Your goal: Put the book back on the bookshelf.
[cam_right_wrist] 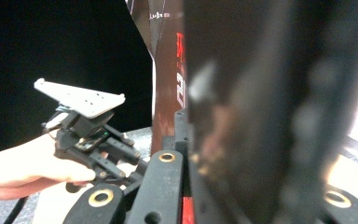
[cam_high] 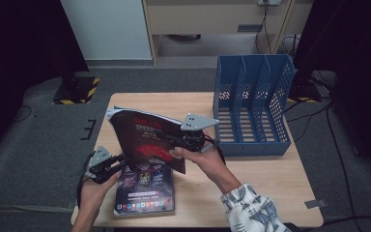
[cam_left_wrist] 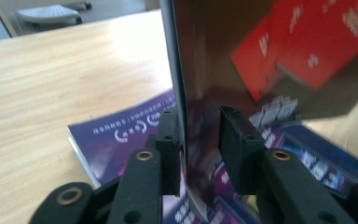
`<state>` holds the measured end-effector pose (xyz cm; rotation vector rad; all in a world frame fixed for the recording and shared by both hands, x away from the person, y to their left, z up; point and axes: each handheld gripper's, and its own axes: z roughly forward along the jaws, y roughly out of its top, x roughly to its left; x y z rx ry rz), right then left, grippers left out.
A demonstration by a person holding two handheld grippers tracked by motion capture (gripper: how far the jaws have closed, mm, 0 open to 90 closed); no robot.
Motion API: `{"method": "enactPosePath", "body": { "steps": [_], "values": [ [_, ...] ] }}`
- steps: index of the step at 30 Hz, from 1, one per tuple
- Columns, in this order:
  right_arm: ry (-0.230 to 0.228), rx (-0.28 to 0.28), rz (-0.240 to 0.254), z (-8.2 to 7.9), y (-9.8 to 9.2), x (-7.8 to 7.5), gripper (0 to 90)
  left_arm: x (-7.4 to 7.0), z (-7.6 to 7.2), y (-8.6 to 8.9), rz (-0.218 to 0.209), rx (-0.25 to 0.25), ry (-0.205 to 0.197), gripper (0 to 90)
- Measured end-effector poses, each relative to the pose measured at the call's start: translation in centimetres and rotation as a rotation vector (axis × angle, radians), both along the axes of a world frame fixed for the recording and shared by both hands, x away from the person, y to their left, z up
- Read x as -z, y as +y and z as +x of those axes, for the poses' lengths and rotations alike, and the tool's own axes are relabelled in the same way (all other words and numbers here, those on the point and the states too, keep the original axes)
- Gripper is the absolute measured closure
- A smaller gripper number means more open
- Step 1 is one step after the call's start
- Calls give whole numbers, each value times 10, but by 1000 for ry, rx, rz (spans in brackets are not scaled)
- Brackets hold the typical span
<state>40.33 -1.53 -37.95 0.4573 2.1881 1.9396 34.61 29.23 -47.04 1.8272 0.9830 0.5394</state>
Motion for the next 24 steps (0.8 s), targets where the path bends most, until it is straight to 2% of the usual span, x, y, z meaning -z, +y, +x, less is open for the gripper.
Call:
{"method": "enactPosePath", "body": {
  "steps": [2,3,5,6,7,9,10,19,24],
  "values": [
    [-6,-13,-3,0,0,0,862,0,2,-1,-6,-13,-13,574],
    [-6,-13,-3,0,0,0,862,-1,4,-1,-12,-12,-23,574],
    [-7,-33,-3,0,0,0,860,-3,9,-2,5,-3,-28,576],
    [-2,-41,-1,0,0,0,852,-3,11,-2,5,-7,-25,628],
    [-2,-41,-1,0,0,0,852,-3,12,-1,11,-12,-32,628],
    [15,-60,4,1,0,0,810,-4,13,4,-21,-11,-19,763],
    [23,-75,8,2,2,-2,758,-4,11,5,-23,1,-17,803],
    [34,-82,5,6,5,-6,726,-5,8,4,-18,4,-19,812],
    [12,-49,-4,6,4,-6,796,-4,7,5,-17,6,-19,819]
  ]
}}
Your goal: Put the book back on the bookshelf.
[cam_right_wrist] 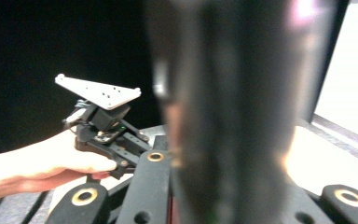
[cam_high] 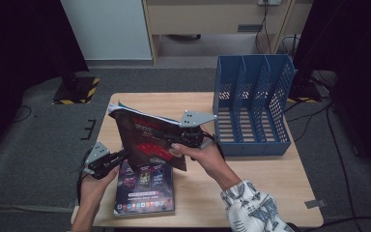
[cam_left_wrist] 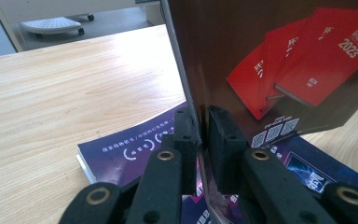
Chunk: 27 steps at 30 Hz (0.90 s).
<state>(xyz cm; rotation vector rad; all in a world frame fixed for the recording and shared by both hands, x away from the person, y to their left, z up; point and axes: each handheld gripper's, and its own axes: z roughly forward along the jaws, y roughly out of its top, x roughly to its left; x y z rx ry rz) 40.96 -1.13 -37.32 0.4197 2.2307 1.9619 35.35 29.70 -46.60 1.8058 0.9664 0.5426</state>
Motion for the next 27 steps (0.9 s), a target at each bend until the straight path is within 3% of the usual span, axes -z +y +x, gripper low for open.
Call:
{"method": "enactPosePath", "body": {
  "steps": [4,9,14,15,16,17,18,20,21,27],
  "values": [
    [-3,-1,4,0,0,-4,750,0,0,-1,-4,-13,7,828],
    [-48,30,-49,-1,1,-14,857,0,0,-1,-6,-13,8,834],
    [-59,65,-60,-3,2,-15,867,1,0,-1,9,-27,0,800],
    [-61,74,-61,-3,3,-16,867,2,0,0,15,-41,-9,773],
    [-50,88,-55,-2,2,-17,868,3,0,1,19,-98,-13,551],
    [-50,88,-55,-2,2,-17,868,3,0,1,19,-98,-13,438],
    [-49,88,-53,-2,1,-18,868,4,-1,4,15,-136,-5,438],
    [-52,102,-45,-1,0,-20,868,6,-2,11,29,-165,-10,383],
    [-55,112,-42,0,-2,-24,868,8,-4,15,60,-190,2,321],
    [-69,153,-35,3,-5,-35,868,11,-7,21,91,-223,19,243]
  ]
}}
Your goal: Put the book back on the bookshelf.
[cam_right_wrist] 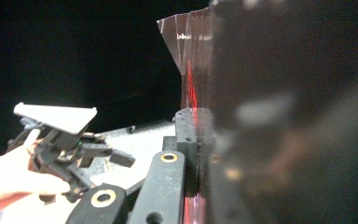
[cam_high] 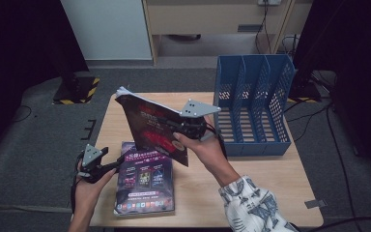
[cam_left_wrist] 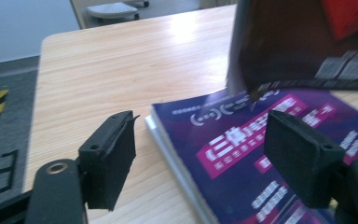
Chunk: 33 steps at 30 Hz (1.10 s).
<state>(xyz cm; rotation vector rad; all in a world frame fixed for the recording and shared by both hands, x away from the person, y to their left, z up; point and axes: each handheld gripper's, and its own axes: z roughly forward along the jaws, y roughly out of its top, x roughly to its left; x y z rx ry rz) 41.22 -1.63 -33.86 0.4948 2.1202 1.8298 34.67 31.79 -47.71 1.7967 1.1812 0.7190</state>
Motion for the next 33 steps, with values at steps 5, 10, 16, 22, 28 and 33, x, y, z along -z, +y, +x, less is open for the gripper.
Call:
{"method": "enactPosePath", "body": {
  "steps": [5,10,16,22,28,33],
  "values": [
    [11,51,-4,8,-6,-11,868,7,-1,2,10,-34,38,154],
    [0,99,-42,16,-6,-21,868,10,1,2,13,-56,65,79],
    [1,123,-30,20,-8,-29,868,11,5,3,-7,-65,64,68],
    [20,145,-20,25,-6,-35,868,12,5,6,-1,-79,68,62],
    [21,165,-43,34,-3,-38,868,16,6,7,15,-86,89,63],
    [38,184,-22,40,-8,-40,868,16,5,6,29,-95,88,63]
  ]
}}
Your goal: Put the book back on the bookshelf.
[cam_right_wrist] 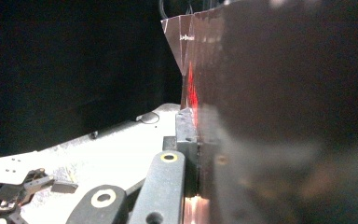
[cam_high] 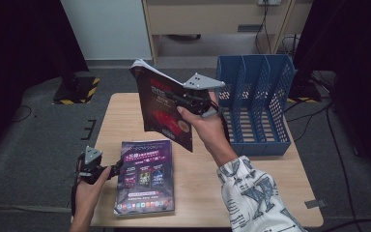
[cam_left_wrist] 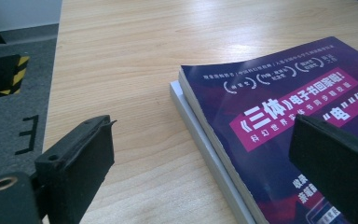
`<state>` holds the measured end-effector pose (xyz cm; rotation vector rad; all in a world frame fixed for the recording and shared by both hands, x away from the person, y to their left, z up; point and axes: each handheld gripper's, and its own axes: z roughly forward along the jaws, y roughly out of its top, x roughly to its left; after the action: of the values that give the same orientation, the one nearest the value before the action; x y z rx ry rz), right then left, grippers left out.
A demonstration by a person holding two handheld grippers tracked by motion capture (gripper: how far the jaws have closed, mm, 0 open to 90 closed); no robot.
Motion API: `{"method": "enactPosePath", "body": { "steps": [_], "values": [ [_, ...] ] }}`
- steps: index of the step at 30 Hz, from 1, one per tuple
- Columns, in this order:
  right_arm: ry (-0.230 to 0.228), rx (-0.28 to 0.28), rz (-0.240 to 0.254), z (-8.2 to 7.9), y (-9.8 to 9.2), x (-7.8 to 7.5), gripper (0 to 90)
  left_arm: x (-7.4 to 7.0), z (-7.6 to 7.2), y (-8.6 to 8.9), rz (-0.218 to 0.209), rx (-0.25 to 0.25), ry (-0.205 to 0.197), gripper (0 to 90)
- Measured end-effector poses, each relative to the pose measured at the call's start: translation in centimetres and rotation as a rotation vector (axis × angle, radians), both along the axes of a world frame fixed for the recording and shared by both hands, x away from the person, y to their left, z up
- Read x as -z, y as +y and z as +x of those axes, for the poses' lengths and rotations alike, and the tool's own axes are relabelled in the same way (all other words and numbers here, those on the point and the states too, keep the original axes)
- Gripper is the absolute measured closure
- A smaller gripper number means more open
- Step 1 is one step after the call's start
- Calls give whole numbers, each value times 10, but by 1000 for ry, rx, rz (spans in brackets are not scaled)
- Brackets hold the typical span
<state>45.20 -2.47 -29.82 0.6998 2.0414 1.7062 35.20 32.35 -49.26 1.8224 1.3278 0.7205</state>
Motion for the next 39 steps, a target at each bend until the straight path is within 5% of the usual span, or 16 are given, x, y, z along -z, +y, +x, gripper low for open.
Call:
{"method": "enactPosePath", "body": {
  "steps": [11,39],
  "values": [
    [1,41,2,3,-19,-11,868,4,2,2,10,-67,10,57],
    [21,113,28,-1,-63,-29,869,5,2,2,23,-71,14,57]
  ]
}}
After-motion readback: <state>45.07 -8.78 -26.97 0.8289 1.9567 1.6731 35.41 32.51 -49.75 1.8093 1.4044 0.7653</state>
